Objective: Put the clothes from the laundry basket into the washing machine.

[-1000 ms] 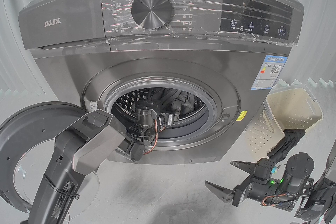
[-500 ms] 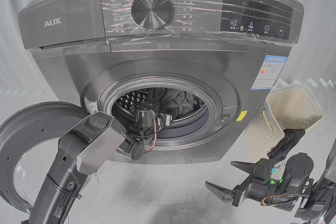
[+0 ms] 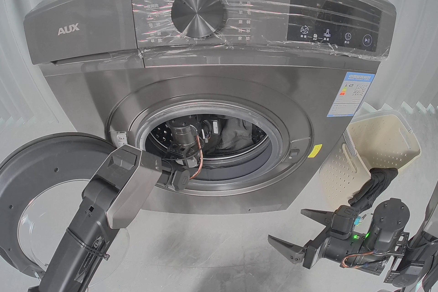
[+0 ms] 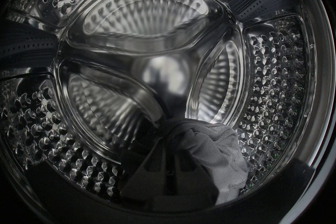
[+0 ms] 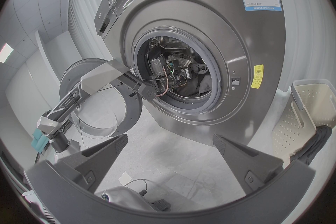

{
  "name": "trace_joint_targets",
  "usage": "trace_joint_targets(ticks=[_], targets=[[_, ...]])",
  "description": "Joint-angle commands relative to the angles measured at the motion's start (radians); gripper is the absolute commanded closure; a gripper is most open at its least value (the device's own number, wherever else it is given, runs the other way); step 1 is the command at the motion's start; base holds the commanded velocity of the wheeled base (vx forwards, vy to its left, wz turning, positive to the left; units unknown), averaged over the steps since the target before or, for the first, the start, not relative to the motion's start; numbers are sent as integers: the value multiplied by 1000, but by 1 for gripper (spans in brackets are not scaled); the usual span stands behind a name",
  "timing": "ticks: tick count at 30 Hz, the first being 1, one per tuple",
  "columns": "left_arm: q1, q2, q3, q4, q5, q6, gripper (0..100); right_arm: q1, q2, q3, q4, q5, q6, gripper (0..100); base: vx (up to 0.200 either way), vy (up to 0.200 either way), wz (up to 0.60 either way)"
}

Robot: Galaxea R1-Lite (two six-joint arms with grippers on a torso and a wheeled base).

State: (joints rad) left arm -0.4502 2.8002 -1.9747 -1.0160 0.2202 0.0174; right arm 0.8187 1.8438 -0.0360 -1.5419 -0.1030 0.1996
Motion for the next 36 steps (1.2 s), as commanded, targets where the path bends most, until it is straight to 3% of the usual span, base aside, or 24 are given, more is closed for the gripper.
trace_joint_targets(ticks=[1,7,18,20,21,25,34,36], targets=[[2,27,-7,-1,2,-1,0,0,-5,-2,-1,0,0,0,0,0,0],[-8,9,36,2,2,-25,0,-3,-5,-2,-1,0,0,0,0,0,0],[-87,-192,408,-46,-5,-19,0,-20,-18,-4,-1,-1,-5,0,0,0,0],[-87,-196,415,-47,-7,-21,0,-20,-18,-4,-1,-1,-5,0,0,0,0],[-107,-246,556,-73,-13,-19,0,-21,-23,-4,-1,0,-6,0,0,0,0],[-134,-301,709,-107,-24,-17,0,-21,-29,-4,-1,0,-8,0,0,0,0],[-194,-377,850,-202,-32,-21,0,-21,-29,-5,0,0,-8,0,0,0,0],[-242,-413,921,-236,-32,-27,0,-21,-29,-4,0,0,-6,0,0,0,0]])
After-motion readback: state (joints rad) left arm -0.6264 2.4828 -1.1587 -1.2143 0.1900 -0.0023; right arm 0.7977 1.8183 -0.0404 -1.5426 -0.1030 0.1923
